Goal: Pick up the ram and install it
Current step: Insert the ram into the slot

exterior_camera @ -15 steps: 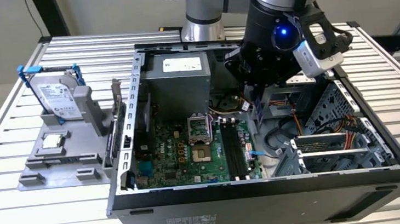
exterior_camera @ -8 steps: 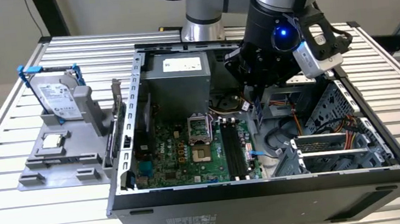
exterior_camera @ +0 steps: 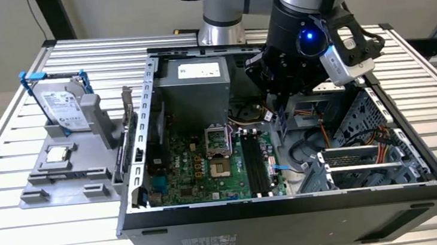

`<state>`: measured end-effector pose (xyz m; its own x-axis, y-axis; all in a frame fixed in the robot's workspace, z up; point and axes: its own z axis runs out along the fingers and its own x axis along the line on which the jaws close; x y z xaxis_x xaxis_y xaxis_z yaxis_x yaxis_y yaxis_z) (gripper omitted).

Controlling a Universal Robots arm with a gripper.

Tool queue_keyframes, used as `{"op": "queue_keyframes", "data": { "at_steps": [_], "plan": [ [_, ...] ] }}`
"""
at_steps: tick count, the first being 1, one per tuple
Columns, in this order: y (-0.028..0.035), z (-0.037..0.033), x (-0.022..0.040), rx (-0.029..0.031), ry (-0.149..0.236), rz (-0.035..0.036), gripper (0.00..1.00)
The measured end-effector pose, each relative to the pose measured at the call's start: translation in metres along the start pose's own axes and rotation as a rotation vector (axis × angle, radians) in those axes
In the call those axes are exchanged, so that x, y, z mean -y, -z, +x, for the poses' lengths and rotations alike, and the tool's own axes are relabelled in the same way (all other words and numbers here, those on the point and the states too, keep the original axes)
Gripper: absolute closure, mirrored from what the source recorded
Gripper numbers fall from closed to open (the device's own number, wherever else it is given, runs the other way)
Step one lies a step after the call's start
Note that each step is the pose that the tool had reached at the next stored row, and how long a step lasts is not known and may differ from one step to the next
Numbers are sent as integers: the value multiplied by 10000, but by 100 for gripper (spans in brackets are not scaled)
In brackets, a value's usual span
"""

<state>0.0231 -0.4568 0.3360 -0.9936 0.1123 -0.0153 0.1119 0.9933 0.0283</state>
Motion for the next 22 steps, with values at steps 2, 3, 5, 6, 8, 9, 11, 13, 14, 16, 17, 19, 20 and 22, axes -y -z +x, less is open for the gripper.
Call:
{"op": "queue_keyframes", "data": {
  "at_steps": [2, 3, 5, 6, 8, 9, 11, 13, 14, 16, 17, 19, 20, 22],
  "plan": [
    [-1, 0, 0, 0, 0, 0, 100],
    [-6, 0, 0, 0, 0, -1, 100],
    [-66, 1, 2, 0, 0, 0, 100],
    [-84, 1, 2, 0, 0, 0, 100],
    [-120, 2, 3, 0, 1, -1, 100],
    [-135, 2, 3, 0, 4, -1, 100],
    [-169, 2, 4, -1, 24, 7, 100],
    [-204, 3, 5, 1, 62, 23, 100],
    [-218, 3, 5, 2, 97, 41, 100],
    [-242, 4, 6, 7, 173, 100, 100],
    [-259, 4, 6, 7, 200, 116, 100],
    [-295, 4, 7, 8, 249, 130, 100],
    [-313, 5, 7, 9, 268, 136, 100],
    [-345, 5, 8, 9, 298, 149, 100]
  ]
}}
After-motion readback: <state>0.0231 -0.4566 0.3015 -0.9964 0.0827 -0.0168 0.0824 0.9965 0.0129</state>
